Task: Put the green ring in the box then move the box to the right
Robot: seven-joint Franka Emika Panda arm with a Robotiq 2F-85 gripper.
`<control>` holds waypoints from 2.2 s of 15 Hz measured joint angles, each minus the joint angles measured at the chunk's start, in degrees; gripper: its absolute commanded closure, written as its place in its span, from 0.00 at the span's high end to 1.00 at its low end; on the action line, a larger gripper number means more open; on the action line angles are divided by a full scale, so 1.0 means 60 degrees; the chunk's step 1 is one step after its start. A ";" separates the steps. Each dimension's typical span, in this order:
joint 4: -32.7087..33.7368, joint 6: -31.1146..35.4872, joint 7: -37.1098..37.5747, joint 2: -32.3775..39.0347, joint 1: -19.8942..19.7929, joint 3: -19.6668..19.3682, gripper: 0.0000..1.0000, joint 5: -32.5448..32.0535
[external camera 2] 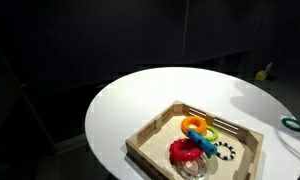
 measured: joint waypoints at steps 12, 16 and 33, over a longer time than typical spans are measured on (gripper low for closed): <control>-0.0415 0.2318 0.1055 0.2372 0.0001 0.1070 1.00 -0.0046; -0.0487 0.2703 0.1298 0.3155 0.0001 0.1274 1.00 -0.0139; -0.0540 0.3426 0.1779 0.4307 0.0001 0.1459 1.00 -0.0649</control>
